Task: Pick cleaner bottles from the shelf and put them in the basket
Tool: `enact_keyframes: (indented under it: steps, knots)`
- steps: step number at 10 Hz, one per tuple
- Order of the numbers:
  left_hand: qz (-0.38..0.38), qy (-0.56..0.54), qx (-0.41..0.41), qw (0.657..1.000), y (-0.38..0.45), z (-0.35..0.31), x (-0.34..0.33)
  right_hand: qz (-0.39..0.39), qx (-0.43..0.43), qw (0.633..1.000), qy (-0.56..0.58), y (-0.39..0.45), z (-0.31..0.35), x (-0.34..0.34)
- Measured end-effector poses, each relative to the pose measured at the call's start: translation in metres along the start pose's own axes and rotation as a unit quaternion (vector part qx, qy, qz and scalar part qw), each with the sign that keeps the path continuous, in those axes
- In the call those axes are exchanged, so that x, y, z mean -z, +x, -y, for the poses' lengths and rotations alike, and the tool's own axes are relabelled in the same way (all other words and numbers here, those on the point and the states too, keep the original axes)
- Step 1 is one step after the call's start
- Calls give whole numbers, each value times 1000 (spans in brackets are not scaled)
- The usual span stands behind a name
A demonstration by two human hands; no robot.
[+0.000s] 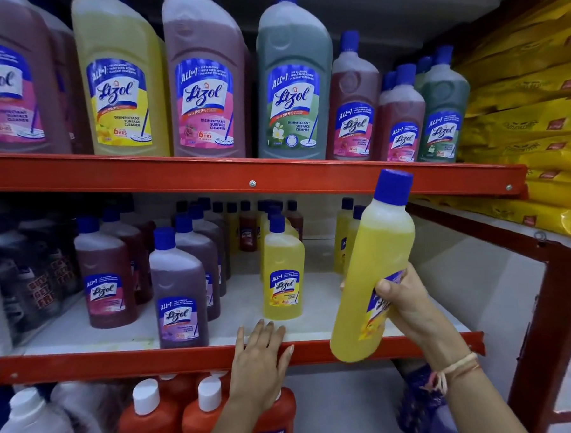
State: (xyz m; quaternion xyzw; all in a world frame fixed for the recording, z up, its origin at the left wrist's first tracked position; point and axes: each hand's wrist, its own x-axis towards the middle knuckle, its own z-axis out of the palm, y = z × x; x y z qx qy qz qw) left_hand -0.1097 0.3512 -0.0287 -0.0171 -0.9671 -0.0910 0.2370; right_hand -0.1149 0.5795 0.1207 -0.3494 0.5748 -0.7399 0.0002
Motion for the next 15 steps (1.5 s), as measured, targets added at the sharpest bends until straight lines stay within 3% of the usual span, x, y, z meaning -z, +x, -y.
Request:
enact_keyframes:
  steps: [2, 7, 13, 14, 15]
  knots:
    - [-12, -8, -1, 1000, -2, -1, 1, -45, -44, 993, -95, 14, -23, 58]
    - [-52, -7, -15, 999, -4, -3, 1, -159, -110, 976, -101, 26, -82, 132]
    - [-26, 17, 0, 1000, -6, -7, 6, -122, -145, 974, -121, 17, -83, 141]
    - [-47, 0, 3, 999, -8, -6, 9, -151, -122, 973, -124, 20, -77, 137]
    - [-103, -38, 4, 994, -11, -5, 26, -237, -41, 947, -212, 20, -57, 127]
